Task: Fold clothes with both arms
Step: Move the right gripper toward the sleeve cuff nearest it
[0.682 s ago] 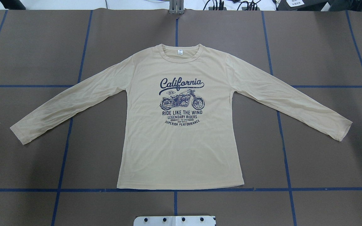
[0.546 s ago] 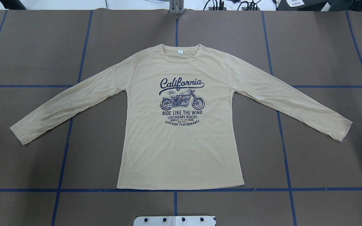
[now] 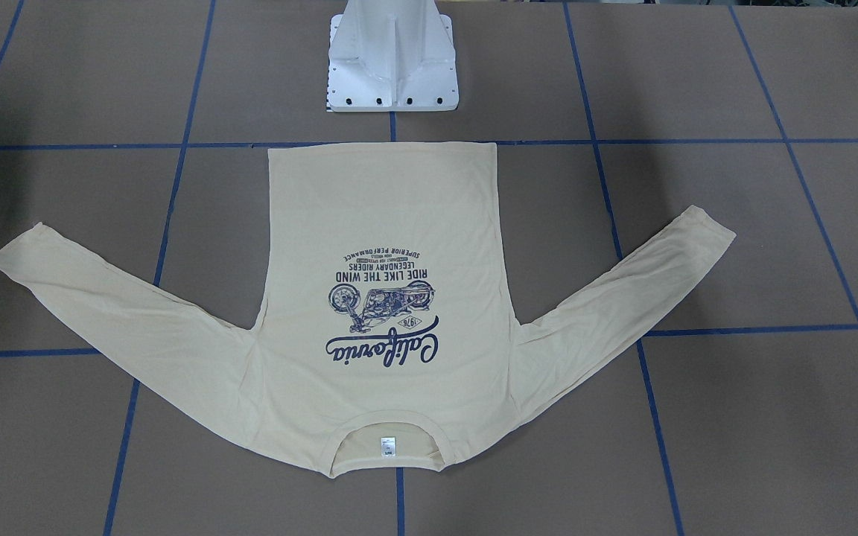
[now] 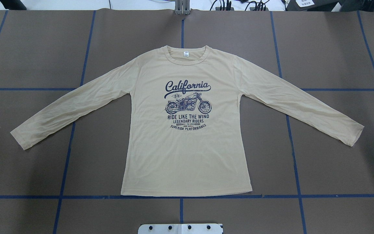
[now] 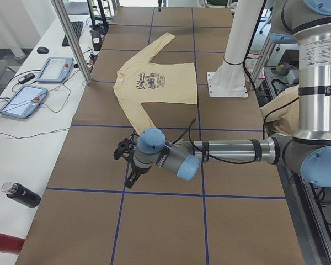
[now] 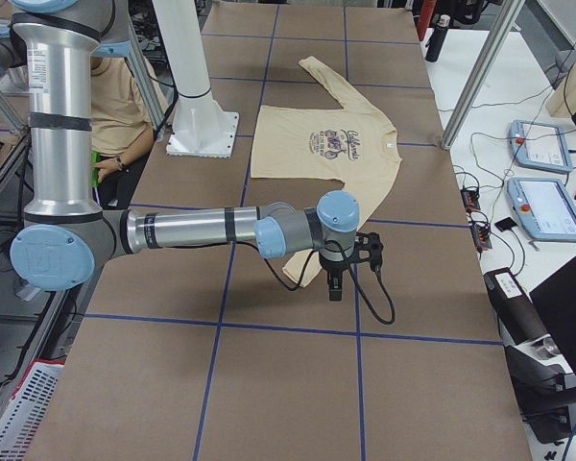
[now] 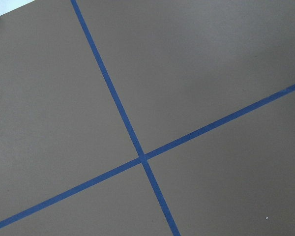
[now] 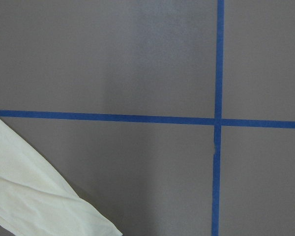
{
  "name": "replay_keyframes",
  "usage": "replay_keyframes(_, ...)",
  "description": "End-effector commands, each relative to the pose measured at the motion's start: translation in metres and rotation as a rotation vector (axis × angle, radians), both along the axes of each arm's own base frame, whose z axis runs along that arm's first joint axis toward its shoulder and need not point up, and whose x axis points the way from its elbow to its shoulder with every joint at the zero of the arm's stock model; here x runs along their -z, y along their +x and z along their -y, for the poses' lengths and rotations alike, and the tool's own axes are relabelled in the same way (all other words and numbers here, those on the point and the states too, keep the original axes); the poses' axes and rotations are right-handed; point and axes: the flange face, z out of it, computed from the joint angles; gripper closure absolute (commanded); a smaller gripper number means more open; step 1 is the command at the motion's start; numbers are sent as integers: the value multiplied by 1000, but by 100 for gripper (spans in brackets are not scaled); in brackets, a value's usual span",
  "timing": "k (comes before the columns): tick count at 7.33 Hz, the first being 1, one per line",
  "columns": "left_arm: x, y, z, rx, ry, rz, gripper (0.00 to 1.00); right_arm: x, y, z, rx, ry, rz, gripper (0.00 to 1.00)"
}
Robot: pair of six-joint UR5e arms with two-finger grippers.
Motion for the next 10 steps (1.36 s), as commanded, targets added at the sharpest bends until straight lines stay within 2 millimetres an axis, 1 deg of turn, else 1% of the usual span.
replay_keyframes(1,-1,0,-2,4,-6,-3,1,-4,-24,-8,32,17,2,0)
replay_keyframes(2,-2,0,-2,3,-6,-2,1,-14,-35,-14,42,-21,-1,0)
replay_keyframes(3,-2,1,-2,3,-6,-2,1,-15,-57,-18,54,-57,1,0)
replay_keyframes(4,-2,0,-2,3,-7,0,1,-16,-73,-21,77,-72,0,1)
replay_keyframes(5,-2,0,-2,3,-7,-2,1,-19,-79,-23,81,-89,1,1)
replay_keyframes(6,-2,1,-2,2,-8,-2,1,-32,-90,-24,101,-116,-9,1)
replay_keyframes(8,-2,1,-2,1,-7,-2,1,-42,-104,-26,129,-132,-16,1)
replay_keyframes(9,-2,1,-1,1,-6,-2,1,-46,-116,-25,151,-137,-23,1)
replay_keyframes(10,-2,1,-1,1,-6,-2,1,-49,-127,-14,164,-141,-25,1)
